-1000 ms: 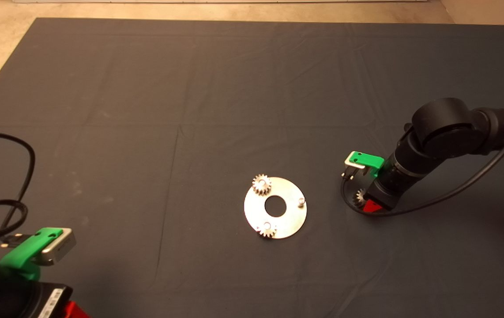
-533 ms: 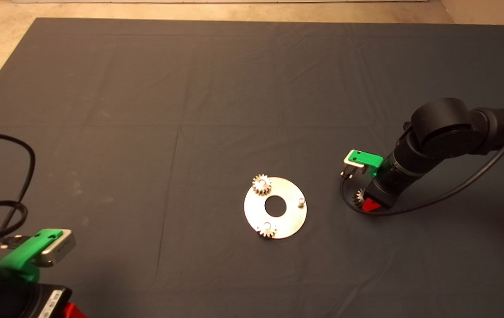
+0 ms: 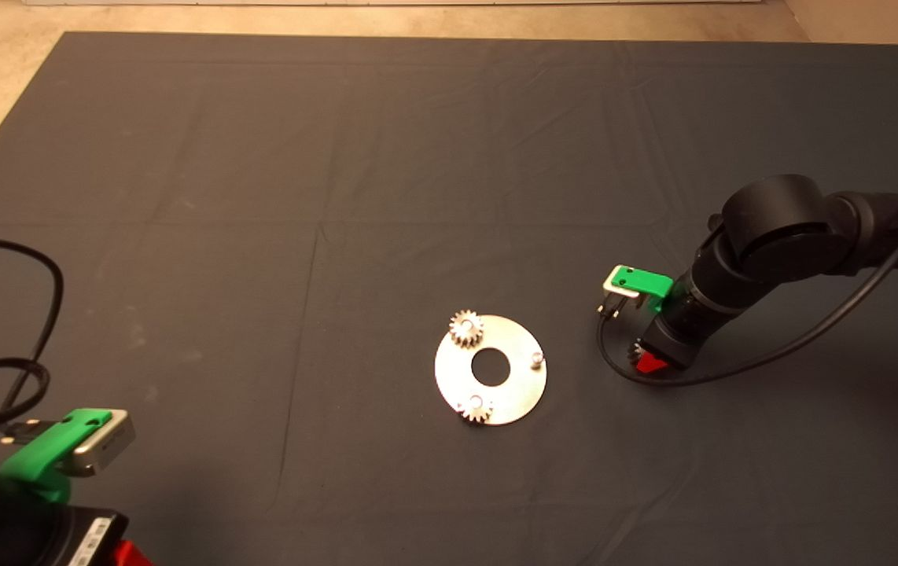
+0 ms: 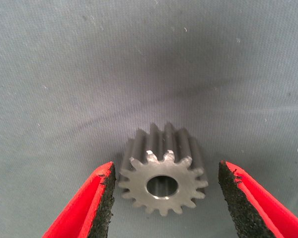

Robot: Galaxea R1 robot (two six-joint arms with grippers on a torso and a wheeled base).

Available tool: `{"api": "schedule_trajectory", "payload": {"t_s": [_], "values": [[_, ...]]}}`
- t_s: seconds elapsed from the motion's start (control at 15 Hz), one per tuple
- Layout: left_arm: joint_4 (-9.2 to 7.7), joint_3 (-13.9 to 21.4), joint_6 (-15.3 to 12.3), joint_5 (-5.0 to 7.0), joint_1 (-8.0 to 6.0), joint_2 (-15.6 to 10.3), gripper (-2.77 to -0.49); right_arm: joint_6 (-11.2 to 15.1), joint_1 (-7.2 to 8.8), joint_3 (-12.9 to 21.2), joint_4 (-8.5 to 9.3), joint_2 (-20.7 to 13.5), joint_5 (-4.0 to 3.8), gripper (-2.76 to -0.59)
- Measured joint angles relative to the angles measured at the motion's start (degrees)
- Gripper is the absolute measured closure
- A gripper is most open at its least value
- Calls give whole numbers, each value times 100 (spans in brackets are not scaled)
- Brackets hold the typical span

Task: Install three planetary gears onto the carrier pins

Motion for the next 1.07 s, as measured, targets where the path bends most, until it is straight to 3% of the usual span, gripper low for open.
{"api": "schedule_trajectory", "payload": {"t_s": [0.67, 0.8, 0.93, 1.07], "values": [[-2, 0, 7, 0, 0, 0, -218, 7, -30, 0, -6, -16, -4, -151], [-2, 0, 46, 0, 0, 0, -218, 22, -33, 0, -6, -16, -2, -137], [-2, 0, 88, 0, 0, 0, -218, 24, -40, 0, -6, -13, -3, -135], [-11, 0, 121, 0, 0, -4, -218, 27, -138, 0, -20, -13, -11, -127]]}}
